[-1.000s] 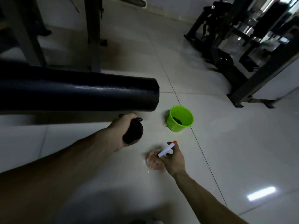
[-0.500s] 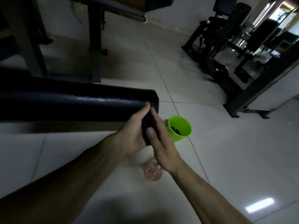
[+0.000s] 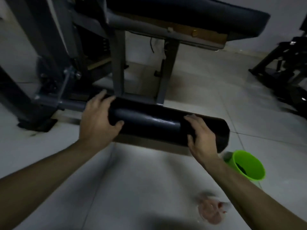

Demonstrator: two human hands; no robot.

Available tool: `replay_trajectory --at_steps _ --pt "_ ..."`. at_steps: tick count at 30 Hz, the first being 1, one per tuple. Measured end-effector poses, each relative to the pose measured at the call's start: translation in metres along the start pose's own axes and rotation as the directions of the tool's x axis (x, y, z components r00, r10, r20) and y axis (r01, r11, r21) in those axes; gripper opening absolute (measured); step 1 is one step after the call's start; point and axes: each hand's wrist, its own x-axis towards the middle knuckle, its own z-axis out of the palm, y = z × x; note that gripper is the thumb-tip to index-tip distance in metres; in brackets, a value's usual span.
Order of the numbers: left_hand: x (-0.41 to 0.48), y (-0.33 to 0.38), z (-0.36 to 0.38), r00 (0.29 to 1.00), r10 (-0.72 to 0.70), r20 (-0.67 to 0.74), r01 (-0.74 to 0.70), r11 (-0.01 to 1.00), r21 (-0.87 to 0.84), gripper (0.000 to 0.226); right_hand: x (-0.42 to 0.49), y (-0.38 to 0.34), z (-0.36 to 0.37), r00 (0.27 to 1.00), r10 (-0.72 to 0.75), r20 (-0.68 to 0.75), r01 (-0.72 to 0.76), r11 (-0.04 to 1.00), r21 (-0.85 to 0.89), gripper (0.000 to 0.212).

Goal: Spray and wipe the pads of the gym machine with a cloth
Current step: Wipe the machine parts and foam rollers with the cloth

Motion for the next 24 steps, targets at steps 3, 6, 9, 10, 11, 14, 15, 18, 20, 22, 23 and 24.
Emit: replay_trajectory --at_steps 3,6,9,10,11,14,15,18,20,22,23,24 --pt "0.0 -0.052 -0.005 0.986 -0.169 0.015 0.169 0.985 -0.037 0.099 0.014 -0.025 0.013 0.998 -0.062 0.023 0.063 0.998 -0.032 0.068" --pt "-0.008 -0.073 0.002 0.956 -0.287 0.054 0.289 0.906 -0.31 0.091 0.03 -0.05 0.028 0.987 -0.129 0.094 0.134 0.989 -0.055 0.068" --pt "-0.015 -0.078 0.01 0.954 -0.299 0.041 0.287 0.857 -0.427 0.082 0.048 -0.082 0.054 0.957 -0.233 0.176 0.241 0.97 -0.027 0.068" --pt "-0.015 -0.081 0.013 0.953 -0.303 0.023 0.283 0.855 -0.434 0.082 0.055 -0.096 0.065 0.944 -0.267 0.196 0.274 0.962 -0.012 0.067" --pt "-0.016 -0.083 0.014 0.95 -0.313 0.016 0.288 0.851 -0.439 0.082 0.062 -0.111 0.076 0.93 -0.303 0.206 0.31 0.951 -0.001 0.065" --pt "-0.014 -0.097 0.014 0.945 -0.323 0.042 0.302 0.823 -0.481 0.08 0.083 -0.167 0.113 0.875 -0.42 0.241 0.425 0.904 0.035 0.056" --pt "-0.012 -0.1 0.013 0.943 -0.327 0.055 0.309 0.806 -0.505 0.077 0.09 -0.186 0.124 0.855 -0.45 0.259 0.452 0.89 0.055 0.054" --pt "-0.005 -0.105 0.008 0.935 -0.343 0.086 0.328 0.75 -0.575 0.062 0.112 -0.23 0.153 0.809 -0.503 0.302 0.502 0.86 0.089 0.05" --pt "-0.003 -0.105 0.008 0.939 -0.329 0.102 0.315 0.701 -0.639 0.053 0.119 -0.237 0.158 0.773 -0.547 0.322 0.551 0.83 0.089 0.05" --pt "-0.003 -0.108 0.011 0.935 -0.338 0.108 0.323 0.682 -0.656 0.052 0.121 -0.225 0.15 0.733 -0.593 0.334 0.598 0.795 0.1 0.052" --pt "-0.004 -0.109 0.012 0.929 -0.353 0.111 0.336 0.677 -0.655 0.055 0.119 -0.216 0.143 0.722 -0.605 0.336 0.613 0.785 0.095 0.047" --pt "-0.004 -0.109 0.013 0.922 -0.37 0.111 0.348 0.671 -0.655 0.057 0.115 -0.203 0.134 0.724 -0.601 0.338 0.615 0.785 0.077 0.041"
